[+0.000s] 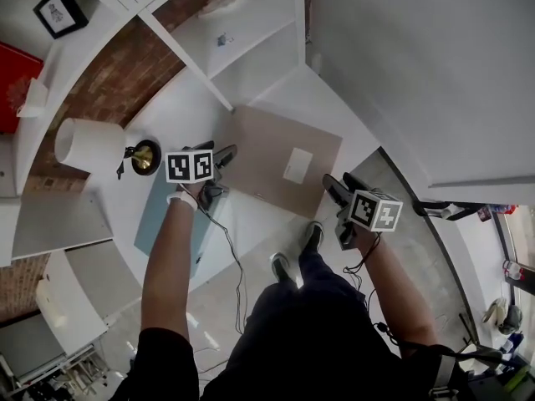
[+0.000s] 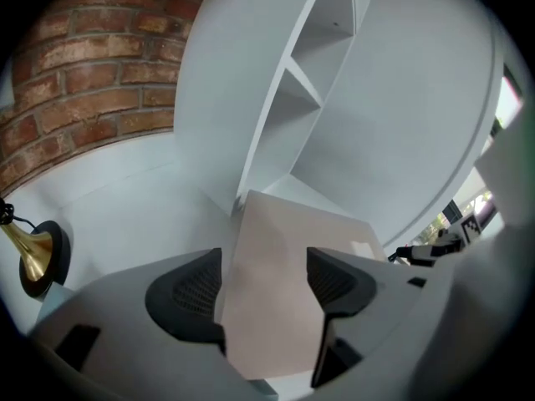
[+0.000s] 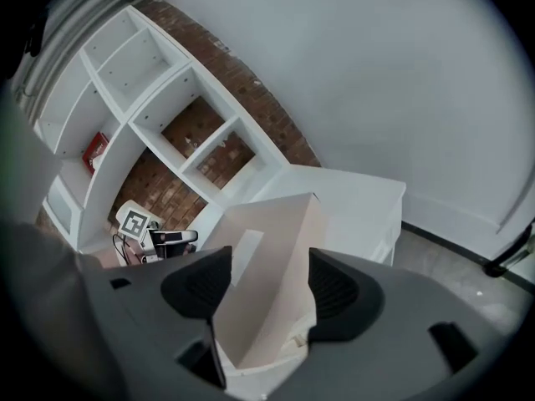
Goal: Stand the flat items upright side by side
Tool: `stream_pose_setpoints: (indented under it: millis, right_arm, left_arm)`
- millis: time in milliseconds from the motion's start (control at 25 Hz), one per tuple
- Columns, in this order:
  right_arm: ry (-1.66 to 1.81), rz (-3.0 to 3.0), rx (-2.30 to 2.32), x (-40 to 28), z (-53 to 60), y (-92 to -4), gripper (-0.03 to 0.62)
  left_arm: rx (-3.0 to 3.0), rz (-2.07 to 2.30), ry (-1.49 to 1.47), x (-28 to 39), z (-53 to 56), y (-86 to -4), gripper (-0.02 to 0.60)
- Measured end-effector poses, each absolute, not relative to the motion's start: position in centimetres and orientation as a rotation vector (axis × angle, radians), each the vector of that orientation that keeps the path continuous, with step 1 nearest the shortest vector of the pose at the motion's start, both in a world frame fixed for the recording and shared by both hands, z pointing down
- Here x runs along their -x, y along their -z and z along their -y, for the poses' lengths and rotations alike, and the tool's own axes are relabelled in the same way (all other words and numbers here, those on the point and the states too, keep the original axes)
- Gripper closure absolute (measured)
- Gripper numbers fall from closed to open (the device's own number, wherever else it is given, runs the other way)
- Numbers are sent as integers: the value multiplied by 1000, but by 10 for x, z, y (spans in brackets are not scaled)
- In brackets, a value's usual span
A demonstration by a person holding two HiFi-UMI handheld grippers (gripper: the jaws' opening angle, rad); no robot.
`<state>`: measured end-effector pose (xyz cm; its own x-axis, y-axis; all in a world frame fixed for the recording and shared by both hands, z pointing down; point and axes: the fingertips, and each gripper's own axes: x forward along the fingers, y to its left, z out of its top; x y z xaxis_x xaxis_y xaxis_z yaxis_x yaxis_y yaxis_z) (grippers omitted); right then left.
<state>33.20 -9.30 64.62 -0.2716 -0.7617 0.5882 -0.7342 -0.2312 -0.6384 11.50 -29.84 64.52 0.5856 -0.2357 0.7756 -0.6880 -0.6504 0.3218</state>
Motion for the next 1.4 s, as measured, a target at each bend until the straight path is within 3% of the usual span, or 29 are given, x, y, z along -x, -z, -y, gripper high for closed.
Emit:
stream_pose_setpoints:
  millis: [360, 760, 1400]
  right_arm:
    - [1708, -1923, 1822, -331, 104, -683, 306]
    - [1765, -1909, 1852, -319, 111, -697, 332]
    - [1547, -1864, 1955, -300, 84, -657, 345]
  left_arm:
    - [-2131, 673, -1105, -131, 308, -687, 275]
    - [-2152, 610, -1022, -139, 305, -689, 285]
    - [-2504, 544, -933, -144, 279, -581, 295]
